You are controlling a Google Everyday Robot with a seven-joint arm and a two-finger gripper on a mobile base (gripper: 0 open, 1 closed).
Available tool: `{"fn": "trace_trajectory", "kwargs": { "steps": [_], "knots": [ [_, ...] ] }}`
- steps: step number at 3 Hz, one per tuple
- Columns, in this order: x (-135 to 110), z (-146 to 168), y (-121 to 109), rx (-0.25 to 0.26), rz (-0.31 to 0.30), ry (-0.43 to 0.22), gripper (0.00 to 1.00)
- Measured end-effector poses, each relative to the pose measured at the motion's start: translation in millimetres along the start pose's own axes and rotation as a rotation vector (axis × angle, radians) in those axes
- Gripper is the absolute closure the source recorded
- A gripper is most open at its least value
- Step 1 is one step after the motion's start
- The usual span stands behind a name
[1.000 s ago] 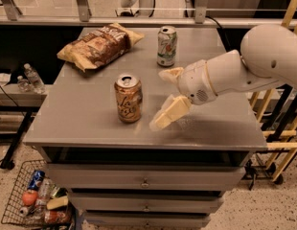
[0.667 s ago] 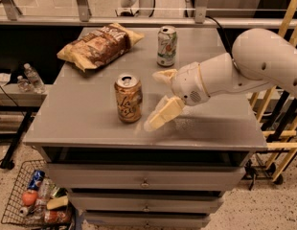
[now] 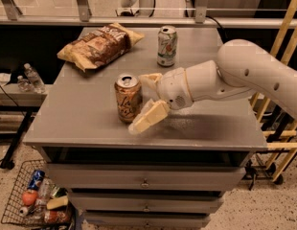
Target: Move orange can near 7up can
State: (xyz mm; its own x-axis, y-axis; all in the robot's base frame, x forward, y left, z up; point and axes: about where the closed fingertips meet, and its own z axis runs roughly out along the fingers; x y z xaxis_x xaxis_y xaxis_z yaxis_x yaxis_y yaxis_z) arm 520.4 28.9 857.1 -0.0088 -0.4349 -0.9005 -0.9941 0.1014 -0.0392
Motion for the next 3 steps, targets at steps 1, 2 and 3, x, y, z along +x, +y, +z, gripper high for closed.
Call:
{"fn": "trace_trajectory", "kwargs": {
  "steps": [1, 2, 3],
  "knots": [
    [-5.3, 16.7, 3.5, -0.026, -0.002, -0.021, 0.0],
    [-4.7, 23.8, 5.0, -0.03, 0.002, -0.044, 0.18],
    [-0.4, 19.7, 5.9, -0.013, 0.01, -0.053, 0.41]
  ]
}}
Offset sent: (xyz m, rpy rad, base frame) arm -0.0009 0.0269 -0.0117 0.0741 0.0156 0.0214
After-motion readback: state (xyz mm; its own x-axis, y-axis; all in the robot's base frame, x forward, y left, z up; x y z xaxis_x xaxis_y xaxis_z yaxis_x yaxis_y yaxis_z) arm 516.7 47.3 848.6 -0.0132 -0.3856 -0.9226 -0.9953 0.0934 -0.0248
